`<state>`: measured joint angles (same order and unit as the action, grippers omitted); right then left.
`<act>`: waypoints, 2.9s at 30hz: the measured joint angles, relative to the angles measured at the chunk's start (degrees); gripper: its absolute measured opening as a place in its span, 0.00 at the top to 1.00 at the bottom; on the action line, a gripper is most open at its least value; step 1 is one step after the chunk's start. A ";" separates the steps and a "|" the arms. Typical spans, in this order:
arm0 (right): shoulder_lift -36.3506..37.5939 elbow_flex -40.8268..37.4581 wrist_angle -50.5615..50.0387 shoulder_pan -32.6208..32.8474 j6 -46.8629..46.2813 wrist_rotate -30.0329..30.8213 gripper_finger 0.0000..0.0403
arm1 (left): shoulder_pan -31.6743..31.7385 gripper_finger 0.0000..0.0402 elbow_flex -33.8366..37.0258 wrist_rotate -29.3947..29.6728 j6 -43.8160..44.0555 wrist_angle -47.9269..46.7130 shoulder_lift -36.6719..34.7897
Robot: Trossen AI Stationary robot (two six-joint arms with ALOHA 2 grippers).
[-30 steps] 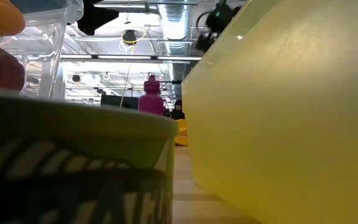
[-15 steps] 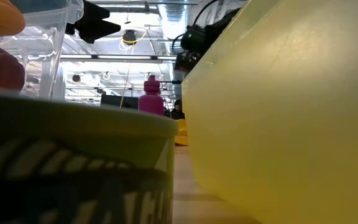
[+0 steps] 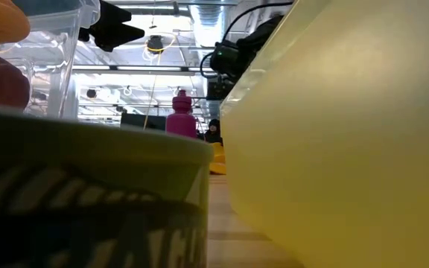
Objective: Pick & Place Food Item
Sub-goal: Put the yellow starfruit into the transparent bin
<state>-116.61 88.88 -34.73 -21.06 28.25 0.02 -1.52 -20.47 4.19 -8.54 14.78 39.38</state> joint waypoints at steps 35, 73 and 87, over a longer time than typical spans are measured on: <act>0.04 0.00 1.00 1.08 5.38 1.98 0.71 | 0.00 0.25 0.00 -0.02 1.33 1.49 0.00; -0.10 -0.04 -3.13 1.59 7.34 1.35 0.74 | -0.02 0.25 0.00 -1.60 2.86 3.00 0.01; -9.55 13.24 -13.59 2.30 5.28 2.85 0.90 | -0.02 0.25 0.00 -1.60 3.23 3.25 0.02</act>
<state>-126.16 102.12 -48.32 -18.76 33.53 2.87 -1.54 -20.47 2.59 -5.31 18.03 39.40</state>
